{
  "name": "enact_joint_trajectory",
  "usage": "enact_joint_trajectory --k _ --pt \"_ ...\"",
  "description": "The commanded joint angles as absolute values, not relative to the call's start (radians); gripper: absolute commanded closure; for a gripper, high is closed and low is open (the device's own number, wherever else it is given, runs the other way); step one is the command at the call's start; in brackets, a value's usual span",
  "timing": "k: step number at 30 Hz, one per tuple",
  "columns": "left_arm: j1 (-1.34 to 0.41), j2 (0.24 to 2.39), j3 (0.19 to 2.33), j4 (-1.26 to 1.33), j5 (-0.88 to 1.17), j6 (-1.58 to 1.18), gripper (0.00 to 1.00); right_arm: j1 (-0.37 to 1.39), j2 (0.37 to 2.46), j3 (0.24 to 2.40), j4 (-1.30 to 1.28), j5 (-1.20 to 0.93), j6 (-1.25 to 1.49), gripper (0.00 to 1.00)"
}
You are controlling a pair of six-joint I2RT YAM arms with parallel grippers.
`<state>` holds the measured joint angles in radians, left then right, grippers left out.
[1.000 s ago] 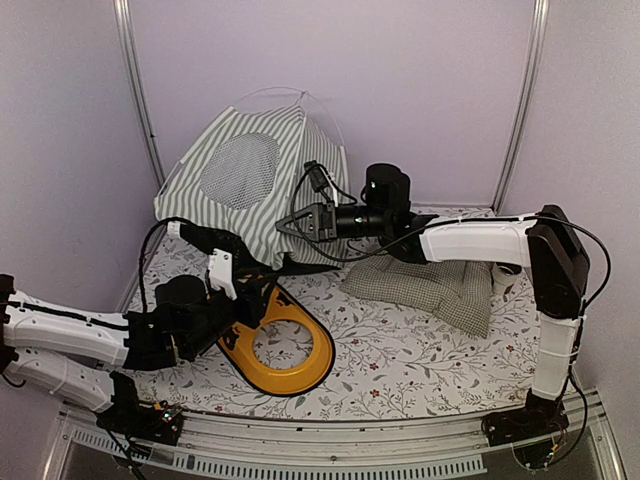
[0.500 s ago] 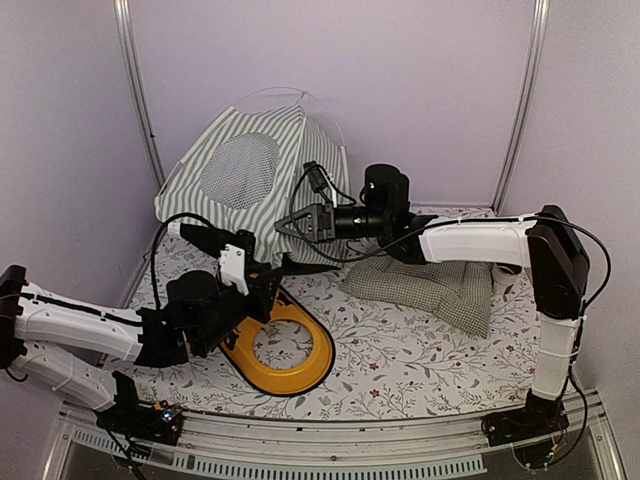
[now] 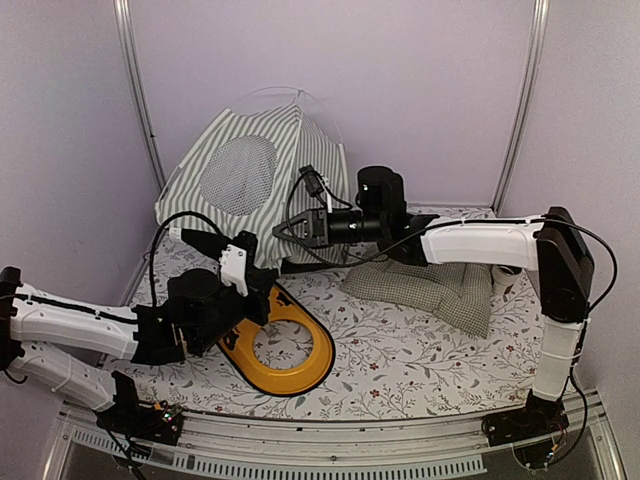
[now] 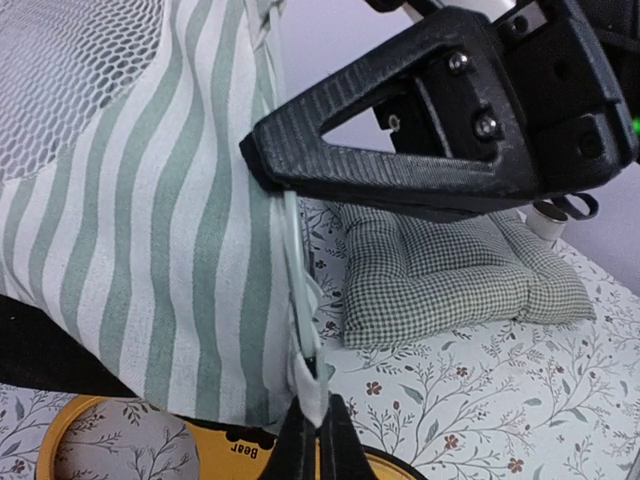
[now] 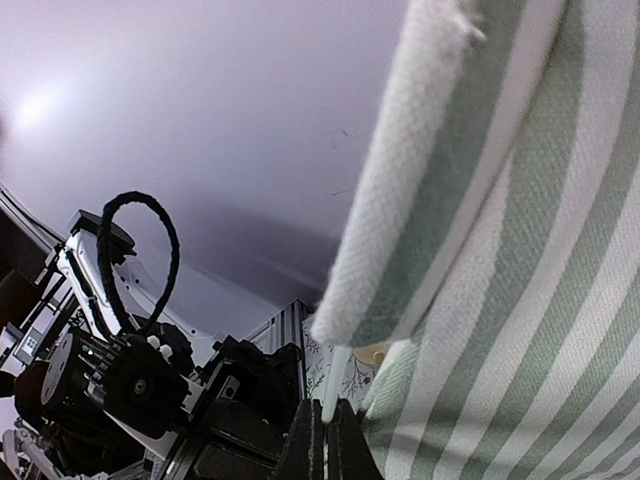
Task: Set up the pet tent
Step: Adjust the tent fabric of the tent.
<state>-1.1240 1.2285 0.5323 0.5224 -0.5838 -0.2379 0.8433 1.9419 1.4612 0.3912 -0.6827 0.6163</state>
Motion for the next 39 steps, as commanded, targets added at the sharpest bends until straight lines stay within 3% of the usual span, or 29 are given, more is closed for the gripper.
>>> enact_joint_trajectory --k 1,21,39 --pt "-1.143 1.156 0.541 0.431 -0.465 -0.248 1.00 0.834 1.883 1.487 0.322 -0.496 0.470 1.00" --pt "-0.972 1.101 0.606 0.239 0.009 -0.315 1.00 0.889 1.860 1.458 0.180 -0.298 0.233 1.00" --pt "-0.838 1.121 0.651 0.218 0.100 -0.325 1.00 0.957 1.935 1.395 0.092 -0.397 0.151 1.00"
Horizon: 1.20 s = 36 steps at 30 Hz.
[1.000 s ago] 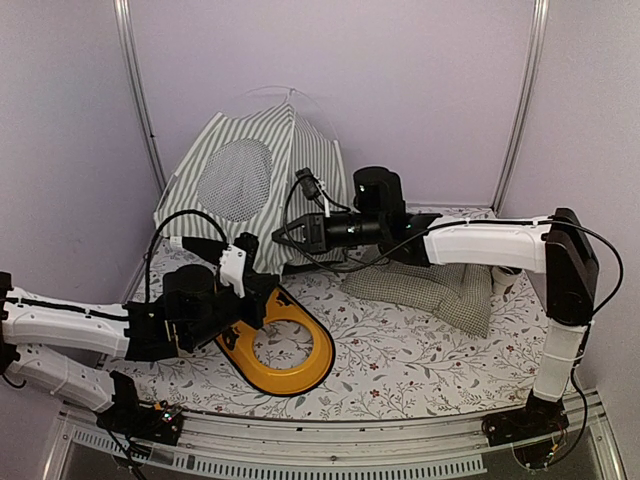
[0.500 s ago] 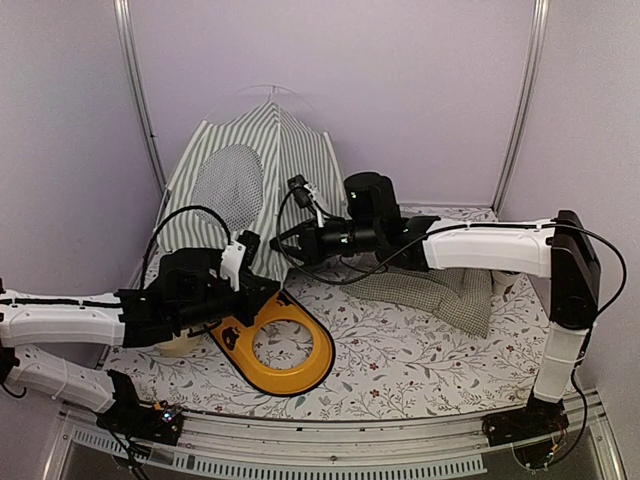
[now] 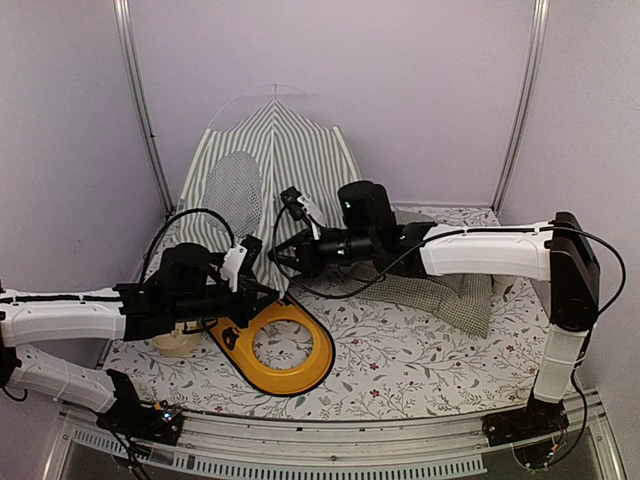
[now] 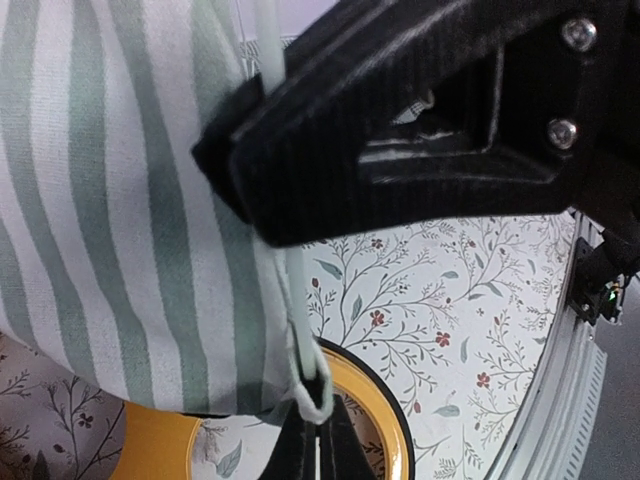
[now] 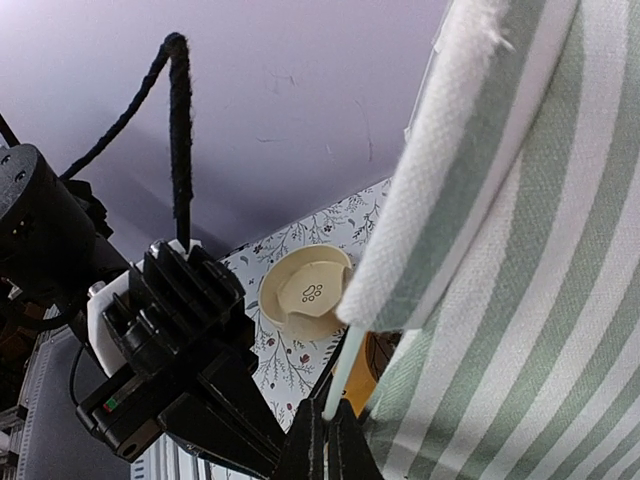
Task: Set up the pet tent
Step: Adjust the tent fabric of the tent.
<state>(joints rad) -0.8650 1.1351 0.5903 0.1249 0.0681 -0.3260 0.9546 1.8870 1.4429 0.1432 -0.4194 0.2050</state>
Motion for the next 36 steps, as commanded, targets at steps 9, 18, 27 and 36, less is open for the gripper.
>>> enact_joint_trajectory --k 9,18,27,36 --pt "-0.802 1.135 0.654 0.242 0.098 -0.329 1.00 0.974 1.977 1.346 0.126 -0.431 0.202 1.00" --pt "-0.773 1.114 0.648 0.247 0.069 -0.342 0.92 0.980 2.024 1.328 0.170 -0.444 0.251 1.00" --pt "-0.745 1.060 0.635 0.204 0.022 -0.351 0.87 0.978 2.042 1.339 0.176 -0.441 0.256 1.00" --pt "-0.726 1.067 0.688 0.158 -0.064 -0.401 0.65 0.978 2.021 1.379 0.138 -0.428 0.250 0.92"
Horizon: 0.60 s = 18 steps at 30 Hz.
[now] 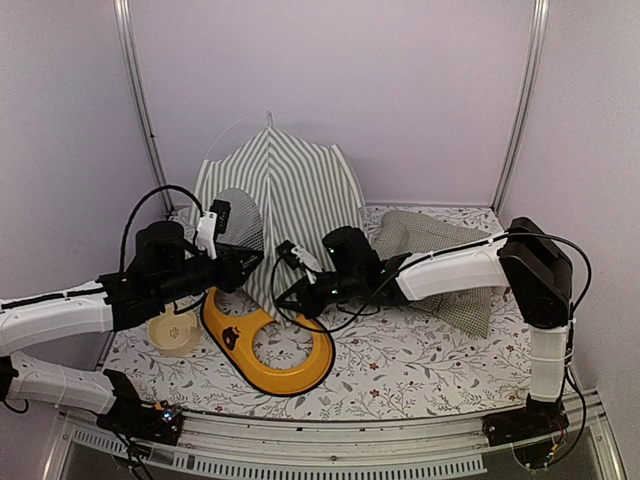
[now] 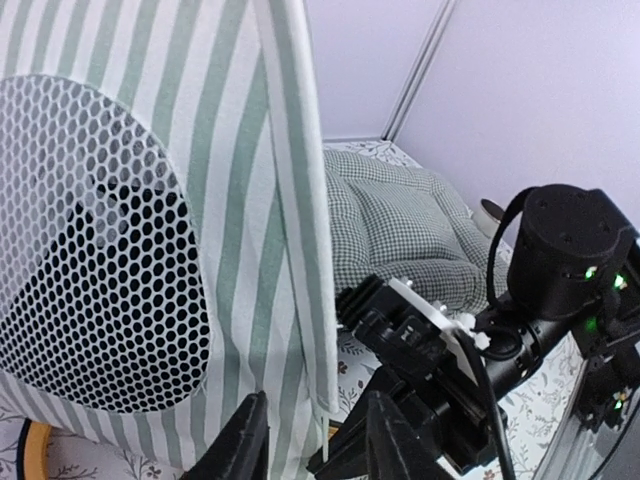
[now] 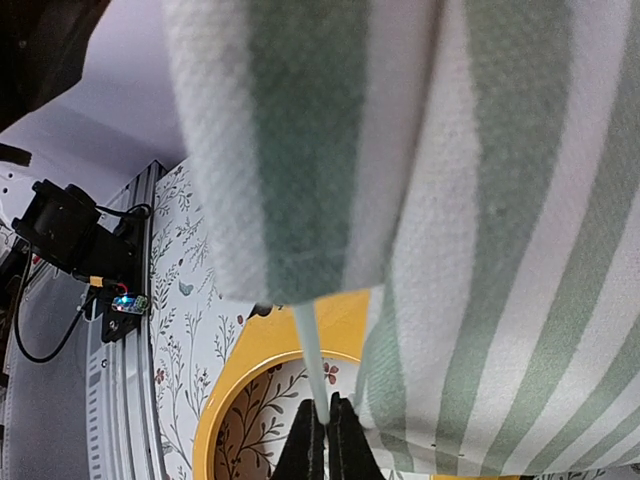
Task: Set up the pet tent
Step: Adjust the tent fabric of the tent.
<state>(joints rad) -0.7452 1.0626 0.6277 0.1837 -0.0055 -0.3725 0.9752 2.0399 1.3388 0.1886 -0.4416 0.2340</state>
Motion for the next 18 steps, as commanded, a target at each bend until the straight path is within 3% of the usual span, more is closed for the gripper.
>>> enact_joint_trajectory --k 1,7,18 --pt "-0.726 1.068 0.702 0.144 -0.091 -0.408 0.62 0.979 2.008 1.382 0.126 -0.413 0.247 0.85" --pt "-0.667 1.031 0.786 0.020 -0.233 -0.449 0.51 0.928 1.905 1.353 0.086 -0.385 0.291 0.64" --pt "-0.362 1.077 0.972 -0.091 -0.098 -0.351 0.32 0.918 1.735 1.331 0.044 -0.242 0.360 0.13"
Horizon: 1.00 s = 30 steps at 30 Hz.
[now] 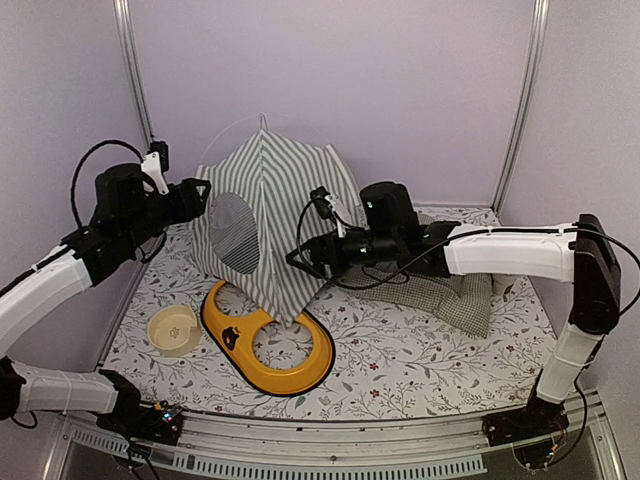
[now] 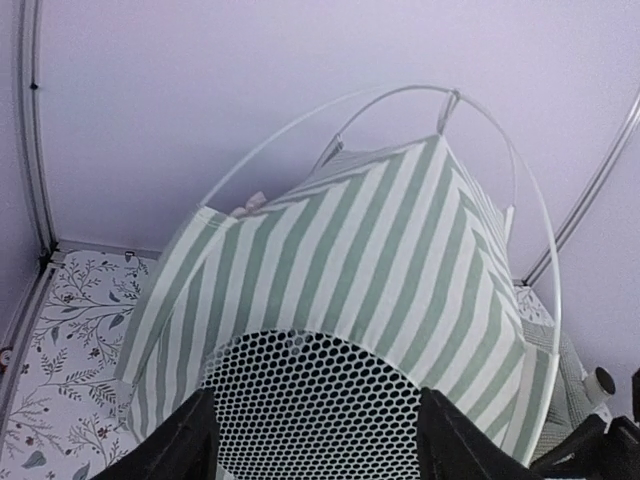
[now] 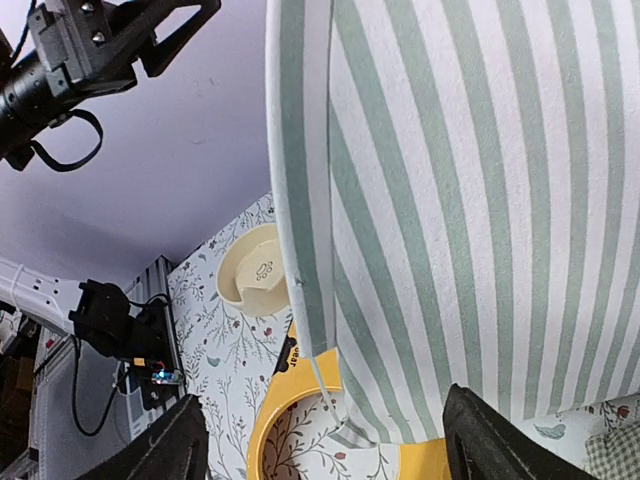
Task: Set up the pet tent
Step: Pick up the tent from the corner of the board.
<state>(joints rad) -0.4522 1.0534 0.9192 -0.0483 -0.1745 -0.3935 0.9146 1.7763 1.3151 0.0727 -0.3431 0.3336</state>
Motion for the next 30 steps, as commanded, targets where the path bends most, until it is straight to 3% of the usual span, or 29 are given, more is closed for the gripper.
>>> enact_joint_trajectory --k 1,4,14,30 --pt "-0.338 1.084 0.982 -0.089 -0.070 -0.347 0.30 0.918 1.738 1.347 0.033 -0.213 0.357 0.11" --pt "-0.281 1.108 1.015 -0.093 -0.011 -0.324 0.27 0.919 1.764 1.426 -0.019 -0.140 0.339 0.00" --pt "-0.164 1.251 1.153 -0.104 0.233 -0.207 0.24 0.921 1.905 1.607 -0.072 -0.091 0.312 0.01" --pt "-0.121 1.638 1.621 -0.325 0.399 0.124 0.28 0.936 2.012 1.747 -0.151 -0.089 0.281 0.01"
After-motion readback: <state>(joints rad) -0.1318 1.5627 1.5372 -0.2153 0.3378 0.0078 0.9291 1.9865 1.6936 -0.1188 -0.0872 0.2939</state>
